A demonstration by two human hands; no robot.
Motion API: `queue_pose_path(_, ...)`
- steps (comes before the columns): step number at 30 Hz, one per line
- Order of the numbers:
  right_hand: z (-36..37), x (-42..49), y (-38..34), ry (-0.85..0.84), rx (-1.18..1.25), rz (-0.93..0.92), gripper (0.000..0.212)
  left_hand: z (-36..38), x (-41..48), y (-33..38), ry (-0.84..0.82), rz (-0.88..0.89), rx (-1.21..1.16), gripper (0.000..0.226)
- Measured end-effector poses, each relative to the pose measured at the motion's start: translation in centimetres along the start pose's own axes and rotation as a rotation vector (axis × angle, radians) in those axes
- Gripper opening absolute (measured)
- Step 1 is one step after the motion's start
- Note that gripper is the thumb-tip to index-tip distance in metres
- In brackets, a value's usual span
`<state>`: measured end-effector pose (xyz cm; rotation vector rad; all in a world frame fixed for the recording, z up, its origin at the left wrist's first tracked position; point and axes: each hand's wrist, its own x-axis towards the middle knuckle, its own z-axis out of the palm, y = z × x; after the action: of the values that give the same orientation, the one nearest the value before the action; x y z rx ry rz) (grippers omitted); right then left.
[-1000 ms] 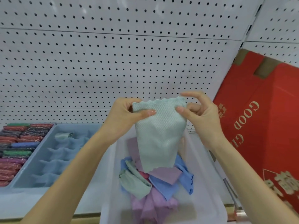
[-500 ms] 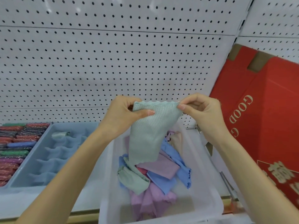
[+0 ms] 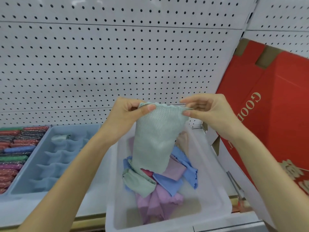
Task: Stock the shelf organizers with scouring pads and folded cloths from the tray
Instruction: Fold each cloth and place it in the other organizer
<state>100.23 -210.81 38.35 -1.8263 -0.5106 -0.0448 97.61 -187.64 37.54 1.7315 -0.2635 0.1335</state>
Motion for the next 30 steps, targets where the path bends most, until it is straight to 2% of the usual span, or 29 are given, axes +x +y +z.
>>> queue_pose_path(4, 0.0, 0.1, -0.4, -0.076, -0.111, 0.1, 0.009, -0.2, 0.2, -0.4, 0.045, -0.041, -0.051, 0.01)
queue_pose_path(7, 0.0, 0.0, -0.5, -0.1, 0.006, 0.16, 0.007, -0.2, 0.2, -0.2, 0.023, -0.049, -0.065, 0.005)
queue_pose_path(11, -0.7, -0.5, -1.7, -0.156, 0.112, 0.075, 0.004, -0.9, -0.1, 0.9, 0.014, -0.013, -0.062, 0.008)
queue_pose_path(15, -2.1, -0.9, -3.7, -0.4, 0.265, -0.054, 0.013, -1.8, -0.5, 3.2, -0.167, 0.061, -0.196, 0.006)
queue_pose_path(17, -2.2, -0.3, -4.5, -0.493, 0.328, -0.054, 0.018, -1.5, -0.1, 3.8, -0.235, 0.102, -0.275, 0.006)
queue_pose_path(19, -1.3, 0.9, -4.6, -0.431, 0.313, -0.088, 0.018, -0.5, 0.8, 3.6, -0.245, 0.103, -0.368, 0.004)
queue_pose_path(22, 1.5, 2.4, -4.1, -0.199, 0.349, -0.179, 0.01, 2.0, 2.3, 2.8, -0.235, 0.054, -0.571, 0.012)
queue_pose_path(25, 3.1, 3.0, -4.2, -0.014, 0.471, -0.186, 0.023, 3.8, 2.9, 2.2, -0.154, 0.048, -0.765, 0.021)
queue_pose_path(28, 3.0, 3.0, -4.5, -0.013, 0.475, -0.171, 0.023, 5.0, 3.1, 2.6, -0.048, -0.001, -0.862, 0.012)
queue_pose_path(30, 2.8, 3.0, -4.6, -0.015, 0.446, -0.139, 0.03, 5.4, 3.1, 2.7, 0.014, -0.038, -0.865, 0.019)
